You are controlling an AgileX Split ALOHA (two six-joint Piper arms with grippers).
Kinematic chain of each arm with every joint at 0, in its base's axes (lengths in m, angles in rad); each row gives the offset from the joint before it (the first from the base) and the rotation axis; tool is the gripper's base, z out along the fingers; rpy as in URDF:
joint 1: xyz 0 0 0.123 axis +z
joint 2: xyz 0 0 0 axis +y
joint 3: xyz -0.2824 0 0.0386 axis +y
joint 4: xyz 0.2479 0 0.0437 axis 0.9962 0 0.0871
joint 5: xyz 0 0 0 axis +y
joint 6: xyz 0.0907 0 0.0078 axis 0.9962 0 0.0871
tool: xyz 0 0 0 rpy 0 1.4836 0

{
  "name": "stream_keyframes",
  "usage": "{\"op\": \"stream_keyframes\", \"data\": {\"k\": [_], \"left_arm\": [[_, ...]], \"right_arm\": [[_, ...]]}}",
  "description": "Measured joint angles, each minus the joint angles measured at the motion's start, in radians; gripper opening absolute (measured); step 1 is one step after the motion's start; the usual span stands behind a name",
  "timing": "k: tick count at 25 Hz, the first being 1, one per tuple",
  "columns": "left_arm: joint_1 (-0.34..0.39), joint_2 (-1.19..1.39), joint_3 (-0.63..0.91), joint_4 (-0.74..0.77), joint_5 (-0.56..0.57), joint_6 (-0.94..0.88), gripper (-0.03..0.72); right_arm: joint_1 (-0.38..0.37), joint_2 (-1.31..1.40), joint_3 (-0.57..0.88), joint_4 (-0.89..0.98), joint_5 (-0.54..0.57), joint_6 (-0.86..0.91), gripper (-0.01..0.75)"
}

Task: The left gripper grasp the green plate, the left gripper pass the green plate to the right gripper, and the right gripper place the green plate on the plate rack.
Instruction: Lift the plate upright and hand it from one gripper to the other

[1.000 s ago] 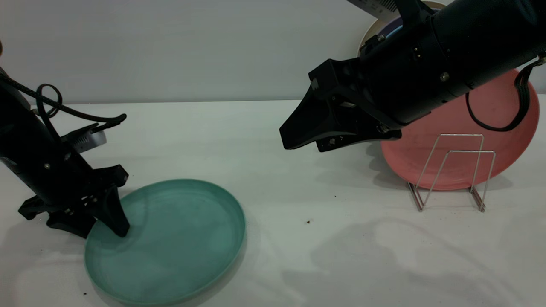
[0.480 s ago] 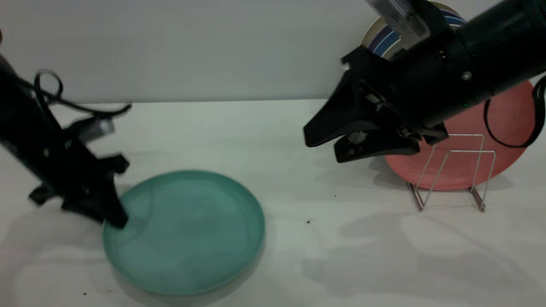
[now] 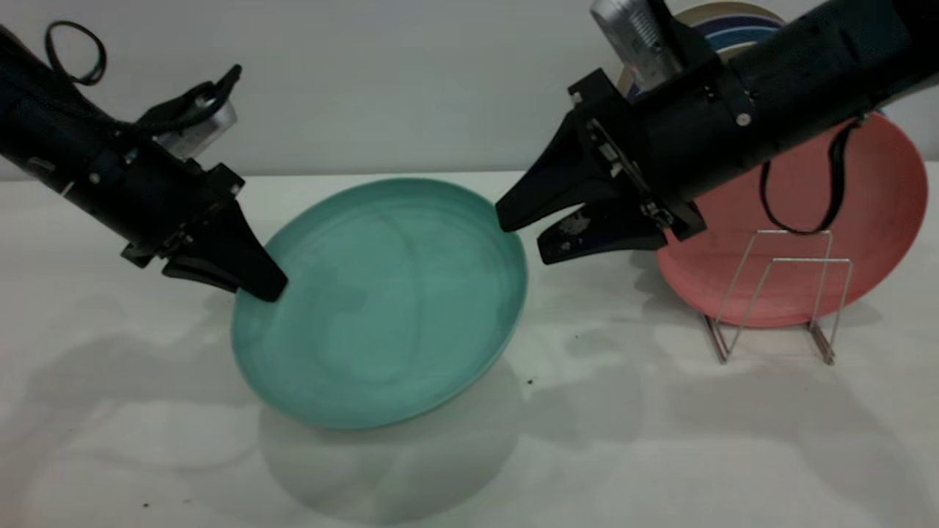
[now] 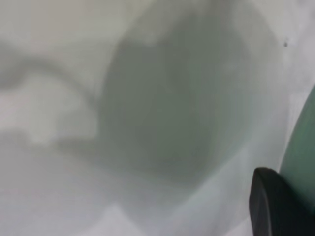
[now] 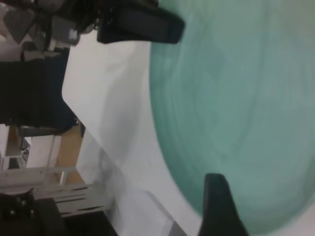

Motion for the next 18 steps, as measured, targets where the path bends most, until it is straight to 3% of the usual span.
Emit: {"op": "stream_keyframes", "data": {"k": [10,18], "left_arm": [[-0.009,0.000,0.000,-0.054,0.035,0.062,0.014],[-0.077,0.000,0.000,-0.107,0.021,0.093,0.014]], "right_arm": [[-0.005,0.008,-0.018,-0.060,0.006,0.037,0.497],[0.015,0.009,-0.018,-0.056,-0.031,0.045,0.467]]}}
